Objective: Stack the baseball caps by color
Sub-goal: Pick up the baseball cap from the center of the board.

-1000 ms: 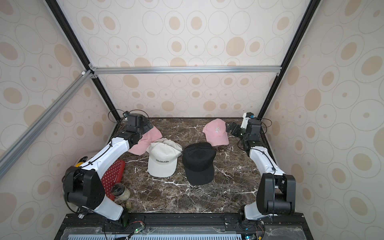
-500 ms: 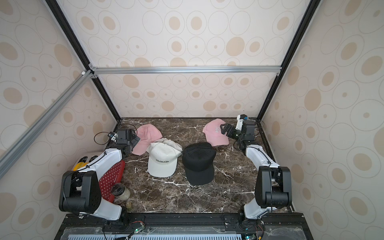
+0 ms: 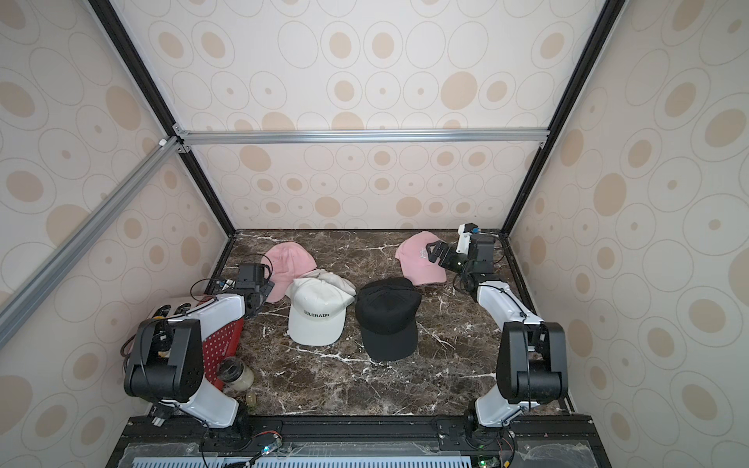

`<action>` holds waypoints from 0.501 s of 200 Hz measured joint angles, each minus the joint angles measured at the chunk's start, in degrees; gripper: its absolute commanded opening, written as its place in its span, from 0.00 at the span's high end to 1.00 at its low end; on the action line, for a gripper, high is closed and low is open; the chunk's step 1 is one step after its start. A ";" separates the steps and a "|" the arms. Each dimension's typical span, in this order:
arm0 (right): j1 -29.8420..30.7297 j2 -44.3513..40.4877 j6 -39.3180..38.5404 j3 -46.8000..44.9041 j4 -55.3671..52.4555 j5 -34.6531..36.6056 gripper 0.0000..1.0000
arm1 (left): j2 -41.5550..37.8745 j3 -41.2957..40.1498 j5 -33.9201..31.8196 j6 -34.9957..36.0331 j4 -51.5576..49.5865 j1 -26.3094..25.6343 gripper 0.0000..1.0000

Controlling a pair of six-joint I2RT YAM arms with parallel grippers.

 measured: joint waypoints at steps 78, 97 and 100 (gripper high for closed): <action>0.96 0.00 -1.97 0.96 -1.57 1.27 0.00 | 4.59 -2.86 -0.20 -0.46 12.13 0.00 0.49; 1.14 0.00 -2.05 1.03 -1.64 1.25 0.00 | 5.14 -2.93 -0.48 -0.52 14.08 0.00 0.62; 1.14 0.00 -2.08 1.03 -1.66 1.25 0.00 | 5.14 -2.97 -0.61 -0.66 14.47 0.00 0.64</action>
